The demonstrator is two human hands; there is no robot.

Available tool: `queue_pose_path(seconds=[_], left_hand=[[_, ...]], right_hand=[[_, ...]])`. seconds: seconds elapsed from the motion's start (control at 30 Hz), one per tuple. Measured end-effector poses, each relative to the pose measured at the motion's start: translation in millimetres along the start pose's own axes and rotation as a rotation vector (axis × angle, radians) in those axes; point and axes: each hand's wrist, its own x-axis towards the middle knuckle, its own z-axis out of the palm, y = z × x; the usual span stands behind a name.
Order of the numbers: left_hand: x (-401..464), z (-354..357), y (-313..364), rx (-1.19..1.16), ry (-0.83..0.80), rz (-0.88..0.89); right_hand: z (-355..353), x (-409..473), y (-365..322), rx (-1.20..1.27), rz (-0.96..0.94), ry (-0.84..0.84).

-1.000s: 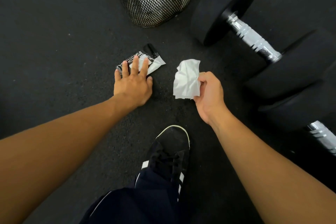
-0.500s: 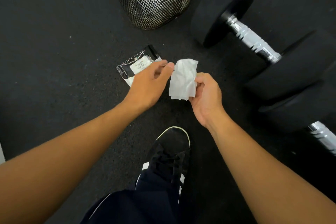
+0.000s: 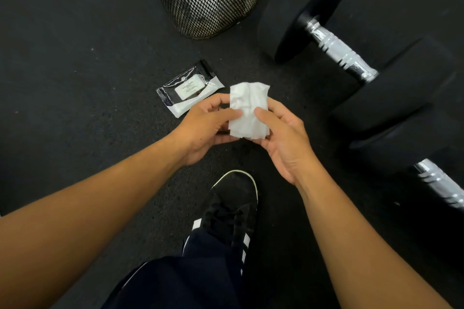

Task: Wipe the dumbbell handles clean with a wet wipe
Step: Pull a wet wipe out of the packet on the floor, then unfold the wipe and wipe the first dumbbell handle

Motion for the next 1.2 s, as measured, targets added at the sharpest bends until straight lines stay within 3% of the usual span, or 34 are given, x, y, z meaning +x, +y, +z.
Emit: queue_pose_path(seconds=[0.27,0.57,0.67,0.8,0.9,1.07,1.2], left_hand=[[-7,9,9,-0.175,-0.123,-0.027],[-9,18,31,-0.278,-0.197,-0.145],[-7,25,29,-0.190,-0.155,-0.087],[-8,33,28,-0.230,-0.091,-0.006],[-9,42,28,-0.093,-0.049,0.103],[-16,67,37,0.096,-0.033,0.271],[-30,89,46,-0.085,-0.101,0.203]], right_hand=[[-8,-7,-14,0.046,0.010,-0.010],[-13,-4,-26,-0.137,-0.214,-0.054],[-18,-3,-29,-0.199,-0.203,-0.075],[-24,-12,-40,0.043,-0.120,-0.131],[-28,-17,-47,0.116,-0.046,-0.068],[-42,-28,-68,-0.217,-0.035,0.014],[-61,-45,-103,-0.415,-0.106,-0.024]])
